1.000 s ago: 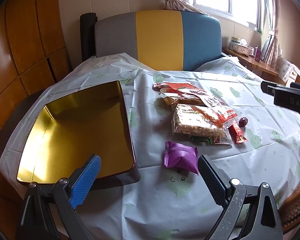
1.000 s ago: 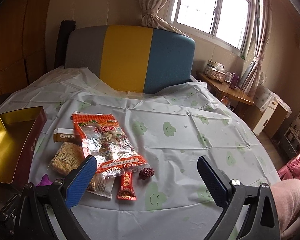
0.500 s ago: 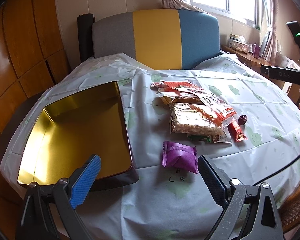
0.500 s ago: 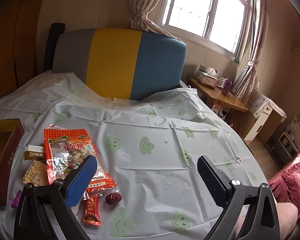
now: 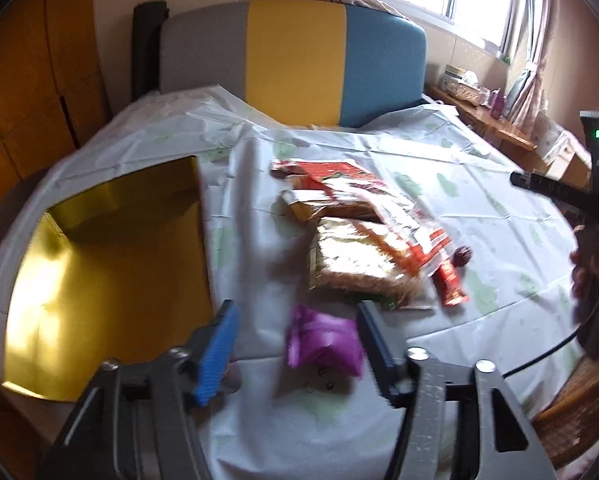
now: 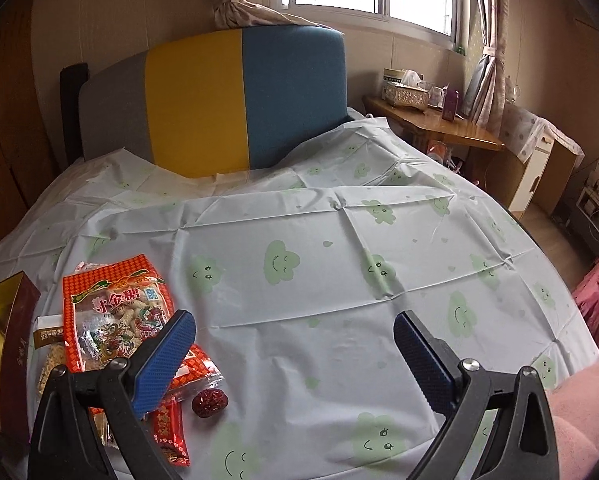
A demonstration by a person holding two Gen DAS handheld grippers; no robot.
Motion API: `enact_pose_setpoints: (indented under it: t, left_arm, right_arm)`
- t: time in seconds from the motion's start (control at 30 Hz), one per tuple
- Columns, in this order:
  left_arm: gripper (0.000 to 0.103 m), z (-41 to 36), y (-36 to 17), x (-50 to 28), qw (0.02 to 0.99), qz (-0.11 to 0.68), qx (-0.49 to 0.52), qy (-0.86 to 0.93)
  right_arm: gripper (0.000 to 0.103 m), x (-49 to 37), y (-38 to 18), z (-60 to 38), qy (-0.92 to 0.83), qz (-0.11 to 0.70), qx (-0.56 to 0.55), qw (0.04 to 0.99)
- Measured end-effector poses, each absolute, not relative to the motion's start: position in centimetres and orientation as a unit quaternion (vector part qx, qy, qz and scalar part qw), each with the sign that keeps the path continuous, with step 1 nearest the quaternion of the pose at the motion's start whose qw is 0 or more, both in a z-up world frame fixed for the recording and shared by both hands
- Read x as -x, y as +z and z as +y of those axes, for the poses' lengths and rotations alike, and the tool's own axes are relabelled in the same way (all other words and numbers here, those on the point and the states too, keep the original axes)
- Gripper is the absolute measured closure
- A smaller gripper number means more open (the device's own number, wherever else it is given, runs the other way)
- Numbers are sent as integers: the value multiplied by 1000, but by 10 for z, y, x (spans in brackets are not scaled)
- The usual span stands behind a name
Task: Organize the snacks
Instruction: 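Grasp the red-bordered snack bag with the left tool and lift it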
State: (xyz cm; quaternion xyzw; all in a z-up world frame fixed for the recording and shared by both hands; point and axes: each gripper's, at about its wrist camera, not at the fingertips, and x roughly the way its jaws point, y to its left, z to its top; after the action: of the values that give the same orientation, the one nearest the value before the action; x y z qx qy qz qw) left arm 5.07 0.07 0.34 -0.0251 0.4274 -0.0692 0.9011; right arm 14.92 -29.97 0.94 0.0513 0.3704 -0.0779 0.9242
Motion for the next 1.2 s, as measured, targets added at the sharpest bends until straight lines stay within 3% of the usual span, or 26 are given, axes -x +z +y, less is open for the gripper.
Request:
enact_pose_setpoints:
  t: [0.17, 0.67, 0.77, 0.8, 0.9, 0.97, 1.2]
  left_arm:
    - [63, -13, 7, -90, 879, 451, 90, -124]
    - [65, -65, -34, -189, 848, 501, 116, -131]
    - [85, -71, -40, -198, 846, 503, 118, -133]
    - [100, -72, -42, -200, 847, 502, 117, -132]
    - [103, -72, -38, -202, 854, 488, 121, -134]
    - [103, -76, -27, -199, 862, 472, 114, -145]
    - [103, -78, 39, -197, 892, 399, 102, -188]
  right_arm:
    - [2, -149, 10, -298, -75, 371, -49, 924]
    - [2, -157, 4, -299, -54, 390, -61, 917]
    - [2, -157, 4, -298, -50, 390, -62, 917]
    - [2, -158, 4, -297, -48, 391, -61, 917]
    - [2, -161, 0, -293, -43, 398, -51, 915]
    - [8, -163, -3, -292, -45, 408, -46, 911]
    - [16, -167, -14, -297, -43, 433, -60, 898]
